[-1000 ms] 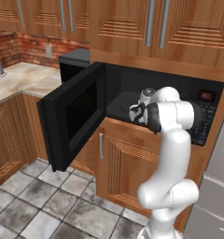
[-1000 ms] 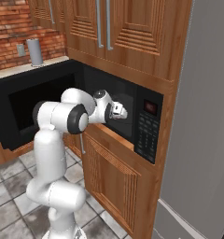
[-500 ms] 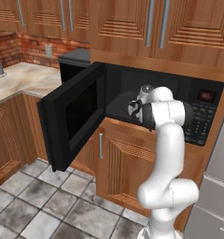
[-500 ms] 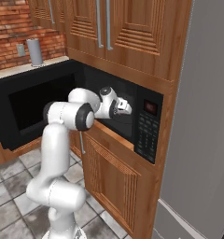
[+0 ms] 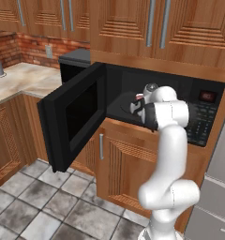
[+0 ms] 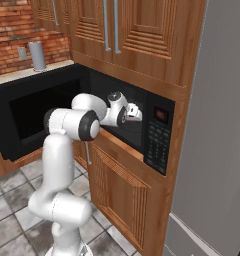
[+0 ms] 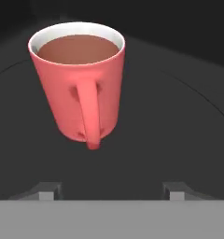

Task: Place the microwavable item in the microwave. Then, close the microwave door and press the start button.

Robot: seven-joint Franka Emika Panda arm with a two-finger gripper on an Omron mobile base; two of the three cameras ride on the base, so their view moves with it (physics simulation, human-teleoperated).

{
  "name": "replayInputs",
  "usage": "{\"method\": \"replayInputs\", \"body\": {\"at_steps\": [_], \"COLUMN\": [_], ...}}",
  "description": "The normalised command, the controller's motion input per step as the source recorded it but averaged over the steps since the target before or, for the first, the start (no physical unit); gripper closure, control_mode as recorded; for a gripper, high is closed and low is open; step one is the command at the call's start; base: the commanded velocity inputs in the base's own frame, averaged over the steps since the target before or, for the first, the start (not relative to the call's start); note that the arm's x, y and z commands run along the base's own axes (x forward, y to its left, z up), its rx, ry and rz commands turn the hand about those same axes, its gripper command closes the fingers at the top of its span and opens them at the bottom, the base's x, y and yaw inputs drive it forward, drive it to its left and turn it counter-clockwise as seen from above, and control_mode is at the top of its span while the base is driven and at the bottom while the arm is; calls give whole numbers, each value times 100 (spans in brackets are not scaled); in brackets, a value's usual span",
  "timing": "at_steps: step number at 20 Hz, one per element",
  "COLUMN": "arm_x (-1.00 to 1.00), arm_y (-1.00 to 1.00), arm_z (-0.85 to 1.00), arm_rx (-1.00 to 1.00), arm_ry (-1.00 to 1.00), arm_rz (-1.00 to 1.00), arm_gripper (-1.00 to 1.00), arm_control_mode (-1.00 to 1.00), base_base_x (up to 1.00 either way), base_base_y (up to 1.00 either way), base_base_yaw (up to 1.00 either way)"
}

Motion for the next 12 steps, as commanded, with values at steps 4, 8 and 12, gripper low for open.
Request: {"method": "replayInputs", "body": {"at_steps": [4,8,12], "arm_x": [-69,-76,-77], "arm_y": [18,31,62], "arm_z": [49,50,47], "arm_rx": [0,0,-3], "arm_ry": [-12,-10,-4], "arm_rz": [0,0,0], "arm_gripper": [-100,-100,-100], "arm_control_mode": [-100,-100,-100], "base_base_x": [0,0,0], "base_base_y": [0,0,0], "base_base_yaw": [0,0,0]}}
